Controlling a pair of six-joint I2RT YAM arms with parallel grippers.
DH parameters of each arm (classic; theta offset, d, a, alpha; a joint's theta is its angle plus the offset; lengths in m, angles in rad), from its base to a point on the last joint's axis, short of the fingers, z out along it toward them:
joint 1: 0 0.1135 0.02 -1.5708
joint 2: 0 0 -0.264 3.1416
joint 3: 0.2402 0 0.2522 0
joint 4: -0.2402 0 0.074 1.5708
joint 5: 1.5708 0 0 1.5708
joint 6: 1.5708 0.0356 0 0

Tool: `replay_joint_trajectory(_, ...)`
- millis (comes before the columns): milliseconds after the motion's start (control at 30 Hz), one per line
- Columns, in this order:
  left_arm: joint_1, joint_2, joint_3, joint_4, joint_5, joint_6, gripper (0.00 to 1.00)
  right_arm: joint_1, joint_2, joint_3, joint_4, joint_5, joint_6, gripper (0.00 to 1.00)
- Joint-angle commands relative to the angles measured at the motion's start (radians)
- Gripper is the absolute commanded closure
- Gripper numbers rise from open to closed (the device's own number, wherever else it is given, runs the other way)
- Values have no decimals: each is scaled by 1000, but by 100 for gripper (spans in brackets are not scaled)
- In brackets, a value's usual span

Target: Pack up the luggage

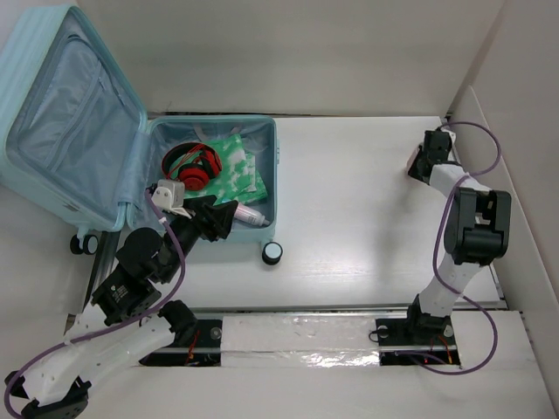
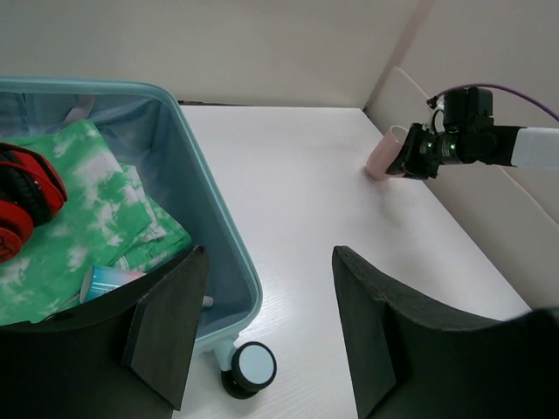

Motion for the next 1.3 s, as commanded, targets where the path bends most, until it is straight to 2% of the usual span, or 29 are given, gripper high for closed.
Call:
replay_joint_trajectory(0,2,-11,-9,50,10,2,44,103,-202,-51,121,22,-36,100)
replay_joint_trajectory(67,2,-11,-8,47,8,2,44,201,-287,-65,156,-39,-47,100)
replay_joint_trajectory(133,2,-16,-6,47,-2,2,45,278,-320,-30,114,-84,-73,100)
replay_joint_trajectory(167,2,-24,-8,47,-13,2,45,362,-338,-16,97,-127,-79,100)
replay_joint_trajectory(267,2,-37,-9,48,-25,2,45,488,-338,67,51,-201,-105,100)
replay_joint_trajectory(300,2,-42,-9,48,-30,2,45,573,-328,90,41,-248,-108,100)
replay_joint_trajectory(400,2,-48,-9,48,-32,2,45,733,-267,193,18,-337,-128,100)
replay_joint_trajectory(500,2,-51,-8,47,-32,0,45,829,-188,310,11,-443,-131,100)
replay_joint_trajectory(633,2,-60,-8,47,-32,0,45,945,2,475,6,-448,-154,100)
replay_joint_trajectory(733,2,-67,-8,47,-35,0,45,955,103,625,3,-425,-145,100)
replay_joint_trajectory(833,2,-74,-8,47,-33,-1,45,955,291,815,-78,-436,-148,100)
replay_joint_trajectory(933,2,-80,-8,47,-35,-1,45,946,375,894,-144,-452,-133,100)
replay_joint_trajectory(1033,2,-90,-9,48,-35,-1,45,933,403,873,-137,-469,-116,100)
replay_joint_trajectory(1167,2,-91,-9,50,-32,-1,45,898,360,739,-57,-469,-90,100)
replay_joint_trajectory(1267,2,-85,-9,51,-32,-1,45,875,354,727,-98,-472,-91,99)
